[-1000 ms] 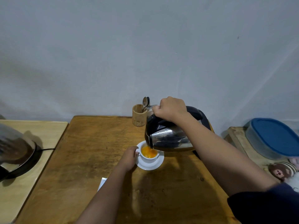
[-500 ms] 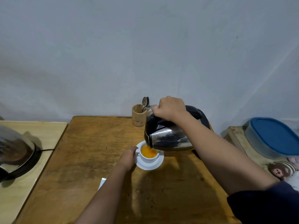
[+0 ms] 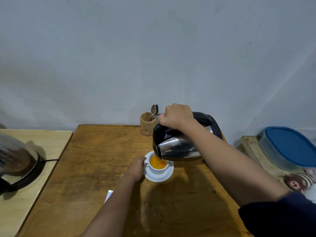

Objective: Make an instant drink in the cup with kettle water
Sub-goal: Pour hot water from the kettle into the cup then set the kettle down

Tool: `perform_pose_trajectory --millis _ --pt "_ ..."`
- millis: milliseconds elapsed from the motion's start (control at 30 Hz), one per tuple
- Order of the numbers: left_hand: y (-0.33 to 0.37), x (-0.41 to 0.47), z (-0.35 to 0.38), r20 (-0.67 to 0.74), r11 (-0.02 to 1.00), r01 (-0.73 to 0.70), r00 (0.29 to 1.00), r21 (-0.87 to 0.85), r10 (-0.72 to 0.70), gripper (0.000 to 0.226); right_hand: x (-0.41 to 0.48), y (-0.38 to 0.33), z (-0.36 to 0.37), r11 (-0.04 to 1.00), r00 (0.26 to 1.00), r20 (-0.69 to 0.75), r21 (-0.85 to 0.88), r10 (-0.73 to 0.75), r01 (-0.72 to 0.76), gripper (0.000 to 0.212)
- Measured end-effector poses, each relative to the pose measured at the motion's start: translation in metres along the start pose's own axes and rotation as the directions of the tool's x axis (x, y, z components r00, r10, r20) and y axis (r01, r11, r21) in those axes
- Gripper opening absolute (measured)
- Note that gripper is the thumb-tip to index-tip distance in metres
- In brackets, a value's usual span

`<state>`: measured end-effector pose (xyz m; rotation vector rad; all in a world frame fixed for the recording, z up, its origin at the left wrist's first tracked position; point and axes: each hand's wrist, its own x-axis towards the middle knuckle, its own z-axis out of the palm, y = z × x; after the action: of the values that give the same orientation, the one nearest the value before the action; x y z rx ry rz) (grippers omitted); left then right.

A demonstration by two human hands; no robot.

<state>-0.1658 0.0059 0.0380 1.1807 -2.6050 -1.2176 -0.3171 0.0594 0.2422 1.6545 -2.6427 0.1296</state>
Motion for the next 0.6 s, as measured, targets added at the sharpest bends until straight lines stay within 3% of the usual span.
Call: perform_pose_trajectory --millis 600 --pt "0.001 0.001 -0.002 0.023 1.0 0.011 1.0 0.001 -0.011 0.03 0.007 -0.013 -0.008 0.995 0.997 0.014 -0.072 -0.07 0.071 0.036"
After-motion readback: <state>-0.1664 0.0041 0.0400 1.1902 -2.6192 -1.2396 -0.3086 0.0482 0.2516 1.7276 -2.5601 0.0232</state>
